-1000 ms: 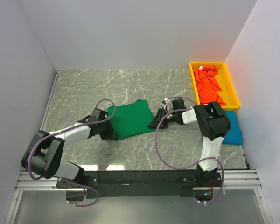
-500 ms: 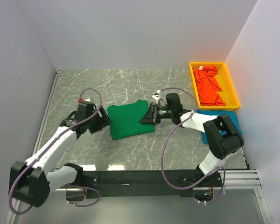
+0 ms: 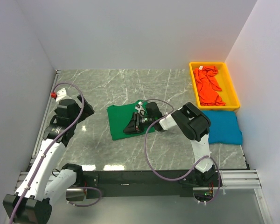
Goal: Fold and stack the t-shirts
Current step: Fold the tshirt, then neatly place the folded tshirt to the corner
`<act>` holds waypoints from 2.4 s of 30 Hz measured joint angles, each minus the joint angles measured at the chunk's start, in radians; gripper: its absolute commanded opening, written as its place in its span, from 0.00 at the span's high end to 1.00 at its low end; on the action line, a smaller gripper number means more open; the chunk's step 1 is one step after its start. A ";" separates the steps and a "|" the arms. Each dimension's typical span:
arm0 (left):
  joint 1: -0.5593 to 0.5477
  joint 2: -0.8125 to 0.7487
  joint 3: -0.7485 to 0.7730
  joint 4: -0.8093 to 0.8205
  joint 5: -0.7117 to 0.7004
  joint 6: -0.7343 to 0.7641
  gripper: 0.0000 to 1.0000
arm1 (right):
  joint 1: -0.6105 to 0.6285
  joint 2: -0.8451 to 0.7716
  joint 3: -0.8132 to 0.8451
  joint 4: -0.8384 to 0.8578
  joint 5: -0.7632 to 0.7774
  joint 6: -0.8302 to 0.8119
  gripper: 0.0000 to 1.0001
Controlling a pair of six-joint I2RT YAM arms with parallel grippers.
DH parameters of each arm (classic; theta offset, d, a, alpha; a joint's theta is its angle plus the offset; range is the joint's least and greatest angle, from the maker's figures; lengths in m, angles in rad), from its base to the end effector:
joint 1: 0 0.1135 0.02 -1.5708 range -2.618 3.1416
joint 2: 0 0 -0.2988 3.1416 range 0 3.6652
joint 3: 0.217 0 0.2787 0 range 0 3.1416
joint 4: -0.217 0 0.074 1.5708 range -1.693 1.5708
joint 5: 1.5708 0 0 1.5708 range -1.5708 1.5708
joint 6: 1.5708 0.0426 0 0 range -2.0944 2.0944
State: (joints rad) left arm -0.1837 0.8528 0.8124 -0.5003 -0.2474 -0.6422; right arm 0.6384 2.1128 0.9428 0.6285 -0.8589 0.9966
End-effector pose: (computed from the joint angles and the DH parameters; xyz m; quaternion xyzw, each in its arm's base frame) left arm 0.1952 -0.0257 0.3281 -0.2554 0.8272 -0.0978 0.4908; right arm 0.3203 0.2779 0.0898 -0.0607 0.8153 0.5744 0.0418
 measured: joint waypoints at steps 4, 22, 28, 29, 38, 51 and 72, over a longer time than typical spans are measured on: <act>0.003 -0.018 -0.015 0.007 -0.047 0.014 0.01 | 0.001 -0.007 0.000 0.010 0.006 0.001 0.58; 0.008 -0.128 -0.085 0.060 0.000 0.090 0.01 | -0.084 0.194 0.626 -0.218 0.061 -0.066 0.58; 0.010 -0.107 -0.089 0.072 0.019 0.105 0.00 | -0.092 0.346 0.653 -0.193 0.037 0.012 0.58; 0.010 -0.106 -0.089 0.071 0.023 0.107 0.00 | -0.095 0.345 0.655 -0.187 0.039 0.016 0.58; 0.012 -0.090 -0.114 0.125 0.171 0.146 0.00 | -0.106 0.228 0.591 -0.316 0.072 -0.080 0.43; -0.266 0.061 -0.087 0.147 0.219 0.139 0.07 | -0.285 -0.540 0.281 -0.898 0.504 -0.446 0.18; -0.930 0.992 0.510 0.147 -0.172 0.246 0.33 | -0.547 -1.181 -0.428 -1.094 0.697 -0.475 0.09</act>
State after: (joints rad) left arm -1.1137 1.8450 1.3224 -0.3531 -0.4191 -0.3958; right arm 0.0914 0.9321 0.5144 -0.4652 -0.1623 0.5213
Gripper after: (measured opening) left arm 0.675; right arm 0.914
